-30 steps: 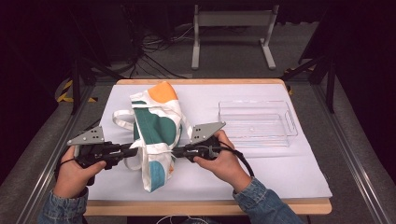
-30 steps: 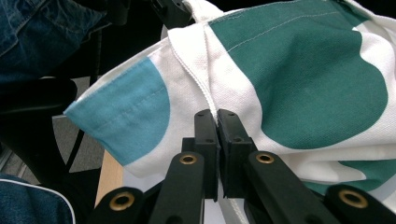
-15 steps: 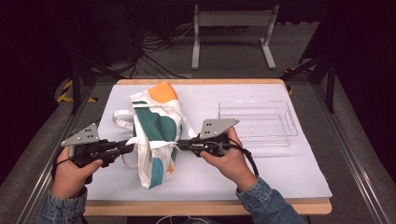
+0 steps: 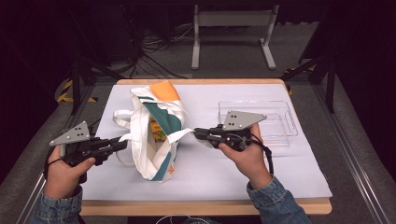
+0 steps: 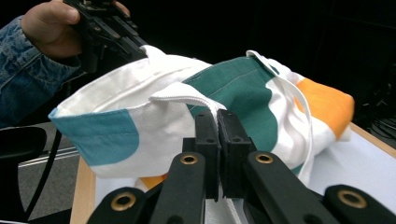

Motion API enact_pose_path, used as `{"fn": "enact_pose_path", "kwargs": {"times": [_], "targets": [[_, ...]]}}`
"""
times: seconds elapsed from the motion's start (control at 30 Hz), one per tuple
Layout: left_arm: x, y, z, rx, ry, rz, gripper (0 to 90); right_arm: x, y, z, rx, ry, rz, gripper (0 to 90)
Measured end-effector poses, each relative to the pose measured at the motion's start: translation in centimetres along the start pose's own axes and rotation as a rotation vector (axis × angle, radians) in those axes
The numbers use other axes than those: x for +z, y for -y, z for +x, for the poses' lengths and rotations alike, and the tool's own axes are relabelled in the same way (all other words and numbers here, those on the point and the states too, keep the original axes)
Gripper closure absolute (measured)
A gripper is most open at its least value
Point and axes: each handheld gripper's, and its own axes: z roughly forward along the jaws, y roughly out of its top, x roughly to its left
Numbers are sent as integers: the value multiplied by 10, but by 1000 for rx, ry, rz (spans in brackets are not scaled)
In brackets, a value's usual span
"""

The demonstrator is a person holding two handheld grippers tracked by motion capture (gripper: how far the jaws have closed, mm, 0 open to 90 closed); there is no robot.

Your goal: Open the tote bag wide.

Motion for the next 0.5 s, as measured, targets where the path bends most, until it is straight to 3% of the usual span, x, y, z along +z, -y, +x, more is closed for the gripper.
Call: {"fn": "enact_pose_path", "kwargs": {"times": [0.5], "targets": [[-9, 4, 11, -37, -44, -20, 796, -26, 18, -6, 52, 52, 60, 876]]}}
